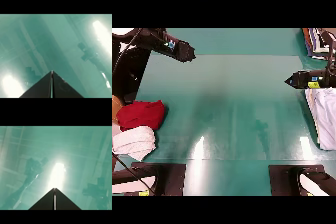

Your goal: Fold the shirts.

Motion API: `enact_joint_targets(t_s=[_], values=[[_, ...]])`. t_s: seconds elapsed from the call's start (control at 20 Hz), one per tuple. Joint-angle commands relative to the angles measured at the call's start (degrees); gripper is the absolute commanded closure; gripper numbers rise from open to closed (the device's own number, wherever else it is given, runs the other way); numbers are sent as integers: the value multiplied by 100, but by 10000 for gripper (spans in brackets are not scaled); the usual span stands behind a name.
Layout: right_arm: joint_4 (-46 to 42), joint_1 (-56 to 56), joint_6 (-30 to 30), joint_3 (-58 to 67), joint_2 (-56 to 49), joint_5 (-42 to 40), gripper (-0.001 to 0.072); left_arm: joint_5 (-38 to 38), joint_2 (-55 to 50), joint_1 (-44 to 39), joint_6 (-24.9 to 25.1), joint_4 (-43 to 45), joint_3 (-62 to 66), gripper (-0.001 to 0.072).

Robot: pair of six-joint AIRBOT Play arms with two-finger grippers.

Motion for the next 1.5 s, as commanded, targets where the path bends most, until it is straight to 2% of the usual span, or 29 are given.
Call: enact_joint_targets(t_s=[0.0,0.55,0.7,0.8,0.95,1.1,1.15,1.2,1.25,1.45], values=[[7,11,2,4,-7,-35,694,0,4,-2,-2,2,2,684],[7,11,4,4,-7,-26,694,42,4,-2,-31,-127,2,683],[7,11,4,4,-7,-26,694,295,15,20,-46,-293,7,684],[7,13,4,4,-7,-22,693,-243,149,299,-68,-195,4,685],[7,13,4,4,-4,-11,693,-916,678,1060,-326,743,-343,684],[7,13,4,4,-7,-31,693,-1484,1331,1803,-540,2013,-1447,673],[7,13,4,4,-7,-33,694,-1615,1471,2041,-562,2286,-1891,462],[4,13,4,4,-7,-31,694,-1587,1567,2295,-658,2430,-2406,94],[4,13,4,4,-7,-35,693,-1401,1620,2544,-695,2455,-2898,-10],[4,13,4,4,-7,-35,694,-61,1615,3101,-802,2450,-4553,-11]])
